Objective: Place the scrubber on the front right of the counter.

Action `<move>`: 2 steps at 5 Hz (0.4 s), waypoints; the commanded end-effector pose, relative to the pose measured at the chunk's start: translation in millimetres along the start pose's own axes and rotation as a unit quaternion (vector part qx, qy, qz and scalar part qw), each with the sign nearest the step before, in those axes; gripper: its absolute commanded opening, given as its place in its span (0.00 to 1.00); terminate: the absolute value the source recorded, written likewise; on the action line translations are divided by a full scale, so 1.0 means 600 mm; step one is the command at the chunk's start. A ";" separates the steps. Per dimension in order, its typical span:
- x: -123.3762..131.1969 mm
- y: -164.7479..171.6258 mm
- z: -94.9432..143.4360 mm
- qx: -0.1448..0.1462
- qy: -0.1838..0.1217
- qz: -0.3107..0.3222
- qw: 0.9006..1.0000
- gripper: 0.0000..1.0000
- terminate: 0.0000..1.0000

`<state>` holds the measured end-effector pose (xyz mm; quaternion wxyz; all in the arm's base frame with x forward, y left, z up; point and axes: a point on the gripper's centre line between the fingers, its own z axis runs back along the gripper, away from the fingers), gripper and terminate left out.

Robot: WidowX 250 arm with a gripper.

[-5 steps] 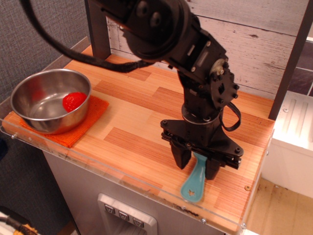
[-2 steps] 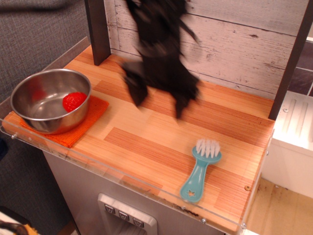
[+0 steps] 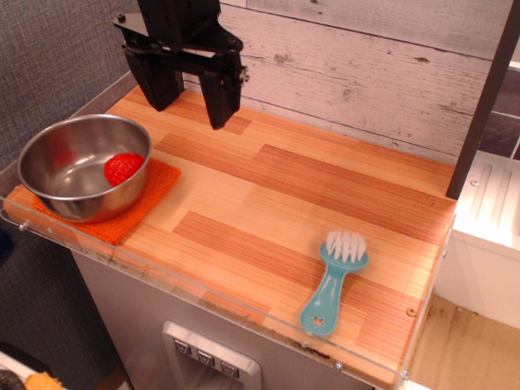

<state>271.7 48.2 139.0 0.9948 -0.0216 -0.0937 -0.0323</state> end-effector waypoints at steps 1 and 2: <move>-0.012 0.027 0.007 0.009 0.015 -0.025 1.000 1.00 0.00; -0.023 0.039 0.007 0.033 0.037 -0.024 0.998 1.00 0.00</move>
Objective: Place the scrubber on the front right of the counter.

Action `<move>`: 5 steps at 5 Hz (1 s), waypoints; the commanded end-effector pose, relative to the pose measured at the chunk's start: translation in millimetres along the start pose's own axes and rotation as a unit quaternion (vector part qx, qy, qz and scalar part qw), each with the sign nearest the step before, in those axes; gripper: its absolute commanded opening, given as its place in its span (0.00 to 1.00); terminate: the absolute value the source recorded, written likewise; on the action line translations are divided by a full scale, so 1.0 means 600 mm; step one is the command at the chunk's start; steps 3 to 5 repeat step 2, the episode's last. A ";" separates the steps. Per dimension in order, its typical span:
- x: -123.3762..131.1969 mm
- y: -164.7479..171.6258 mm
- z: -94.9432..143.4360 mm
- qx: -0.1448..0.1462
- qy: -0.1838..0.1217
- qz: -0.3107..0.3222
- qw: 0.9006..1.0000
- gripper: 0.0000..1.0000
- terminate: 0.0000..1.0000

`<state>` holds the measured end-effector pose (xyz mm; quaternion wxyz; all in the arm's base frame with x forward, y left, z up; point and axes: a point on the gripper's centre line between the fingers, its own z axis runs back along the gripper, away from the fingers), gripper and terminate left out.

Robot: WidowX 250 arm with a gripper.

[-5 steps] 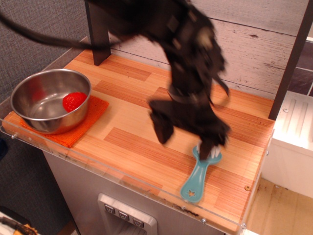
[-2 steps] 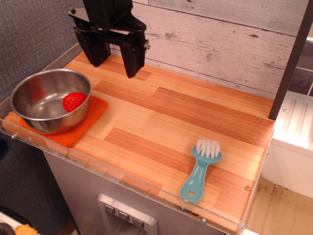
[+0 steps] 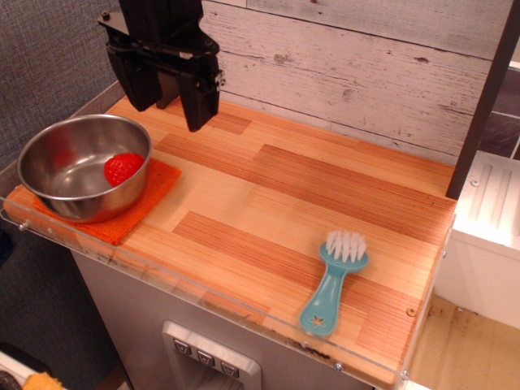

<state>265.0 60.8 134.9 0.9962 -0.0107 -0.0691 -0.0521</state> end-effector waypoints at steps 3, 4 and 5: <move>-0.010 0.018 0.010 0.025 0.012 -0.004 1.000 1.00 1.00; -0.010 0.018 0.010 0.025 0.012 -0.004 1.000 1.00 1.00; -0.010 0.018 0.010 0.025 0.012 -0.004 1.000 1.00 1.00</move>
